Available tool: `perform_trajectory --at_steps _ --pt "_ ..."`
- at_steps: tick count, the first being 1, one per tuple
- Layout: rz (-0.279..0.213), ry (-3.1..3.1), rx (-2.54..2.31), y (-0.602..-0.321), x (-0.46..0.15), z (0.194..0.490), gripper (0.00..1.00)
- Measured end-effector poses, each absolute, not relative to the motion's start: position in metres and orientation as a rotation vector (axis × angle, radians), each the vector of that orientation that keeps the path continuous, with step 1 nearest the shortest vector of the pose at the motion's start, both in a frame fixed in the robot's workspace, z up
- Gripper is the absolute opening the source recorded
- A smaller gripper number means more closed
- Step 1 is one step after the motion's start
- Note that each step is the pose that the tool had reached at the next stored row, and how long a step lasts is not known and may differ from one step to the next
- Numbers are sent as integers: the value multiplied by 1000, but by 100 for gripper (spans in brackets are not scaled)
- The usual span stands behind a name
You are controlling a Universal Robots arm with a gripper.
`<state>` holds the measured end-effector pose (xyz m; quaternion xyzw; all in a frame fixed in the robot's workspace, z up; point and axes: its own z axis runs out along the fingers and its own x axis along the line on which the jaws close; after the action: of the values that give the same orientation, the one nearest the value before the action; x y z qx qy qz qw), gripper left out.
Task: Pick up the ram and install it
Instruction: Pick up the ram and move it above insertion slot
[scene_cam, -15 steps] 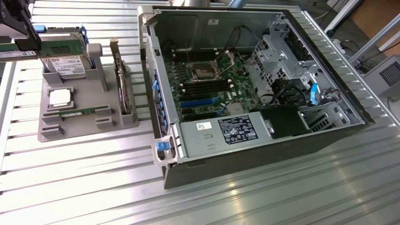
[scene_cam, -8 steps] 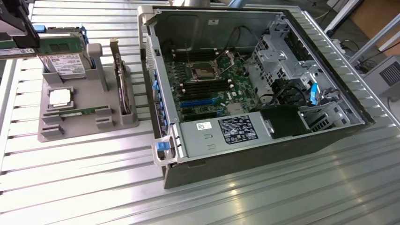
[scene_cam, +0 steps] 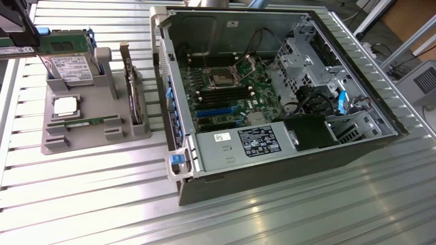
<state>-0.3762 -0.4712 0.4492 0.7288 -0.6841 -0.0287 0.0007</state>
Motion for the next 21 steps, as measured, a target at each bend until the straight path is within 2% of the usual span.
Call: perform_trajectory --at_steps 21 --pt "-94 -2147 2287 -471 -369 466 12"
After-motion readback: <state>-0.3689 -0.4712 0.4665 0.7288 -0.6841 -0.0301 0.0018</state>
